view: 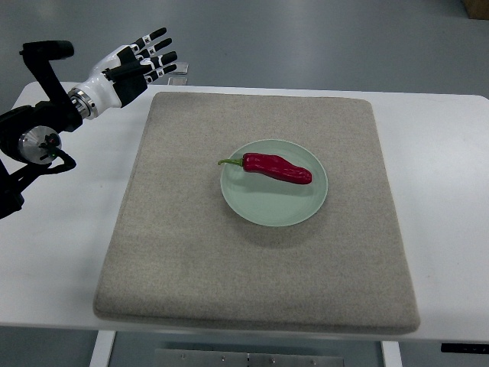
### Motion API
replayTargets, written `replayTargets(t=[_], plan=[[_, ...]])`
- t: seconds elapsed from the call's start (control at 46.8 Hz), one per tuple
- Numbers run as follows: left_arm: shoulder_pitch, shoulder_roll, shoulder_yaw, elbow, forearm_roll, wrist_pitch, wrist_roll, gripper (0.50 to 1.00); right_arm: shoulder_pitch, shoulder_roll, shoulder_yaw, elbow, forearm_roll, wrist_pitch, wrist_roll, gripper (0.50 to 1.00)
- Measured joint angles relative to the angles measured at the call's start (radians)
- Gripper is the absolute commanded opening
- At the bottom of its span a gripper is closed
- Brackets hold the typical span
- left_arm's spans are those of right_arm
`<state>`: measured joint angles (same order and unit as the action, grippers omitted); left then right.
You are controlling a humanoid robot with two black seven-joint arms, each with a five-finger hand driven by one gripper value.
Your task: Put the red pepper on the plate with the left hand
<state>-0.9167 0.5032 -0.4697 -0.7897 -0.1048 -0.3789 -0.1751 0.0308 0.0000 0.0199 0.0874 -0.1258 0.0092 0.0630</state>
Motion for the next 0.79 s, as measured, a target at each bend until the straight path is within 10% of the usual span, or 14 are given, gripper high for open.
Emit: replayTargets(t=[0.278, 0.79], plan=[[0.098, 0.009, -0.159, 0.029, -0.096, -0.087, 0.158, 0.996, 0.0, 0.0, 0.0, 0.0, 0.0, 0.0, 0.0, 0.928], [0.104, -0.002, -0.172, 0.04, -0.105, -0.132, 0.166, 0.996, 0.0, 0.0, 0.002, 0.001, 0.0, 0.005, 0.0, 0.928]])
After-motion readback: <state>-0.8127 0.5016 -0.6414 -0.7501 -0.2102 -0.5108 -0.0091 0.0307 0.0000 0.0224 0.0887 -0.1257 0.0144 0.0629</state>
